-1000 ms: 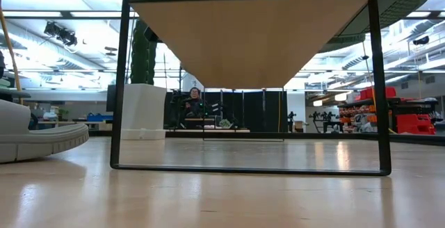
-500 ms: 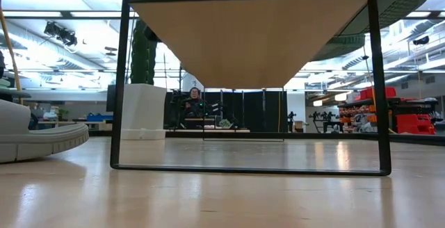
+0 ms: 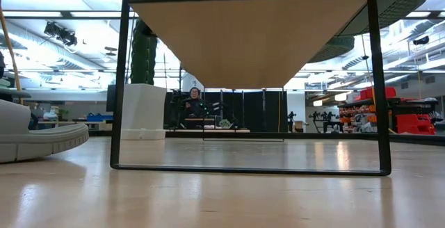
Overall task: Pick and place slides into the shelf
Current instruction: Put the blue slipper on the shelf
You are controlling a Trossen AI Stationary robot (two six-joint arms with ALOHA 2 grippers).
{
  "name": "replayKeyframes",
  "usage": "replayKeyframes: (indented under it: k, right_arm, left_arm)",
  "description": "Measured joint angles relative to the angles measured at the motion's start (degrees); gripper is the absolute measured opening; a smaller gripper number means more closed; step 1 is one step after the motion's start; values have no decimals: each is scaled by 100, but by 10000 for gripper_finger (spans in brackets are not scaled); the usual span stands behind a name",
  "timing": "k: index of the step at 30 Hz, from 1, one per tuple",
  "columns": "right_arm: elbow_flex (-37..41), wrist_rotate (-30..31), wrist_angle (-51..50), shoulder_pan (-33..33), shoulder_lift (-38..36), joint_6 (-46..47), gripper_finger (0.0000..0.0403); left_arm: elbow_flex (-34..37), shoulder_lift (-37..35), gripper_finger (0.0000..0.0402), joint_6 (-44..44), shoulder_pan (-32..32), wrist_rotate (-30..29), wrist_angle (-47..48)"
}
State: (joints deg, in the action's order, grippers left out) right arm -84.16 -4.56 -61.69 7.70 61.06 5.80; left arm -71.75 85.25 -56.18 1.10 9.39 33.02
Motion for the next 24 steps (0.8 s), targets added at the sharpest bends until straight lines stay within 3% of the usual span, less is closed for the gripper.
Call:
replayKeyframes:
  k: [19, 24]
  right_arm:
    - [0, 0, 0, 0, -1, 8, 103]
    - [0, 0, 0, 0, 0, 8, 103]
  left_arm:
    - [0, 35, 215, 290, 92, 127, 62]
    - [393, 26, 215, 142, 38, 95, -397]
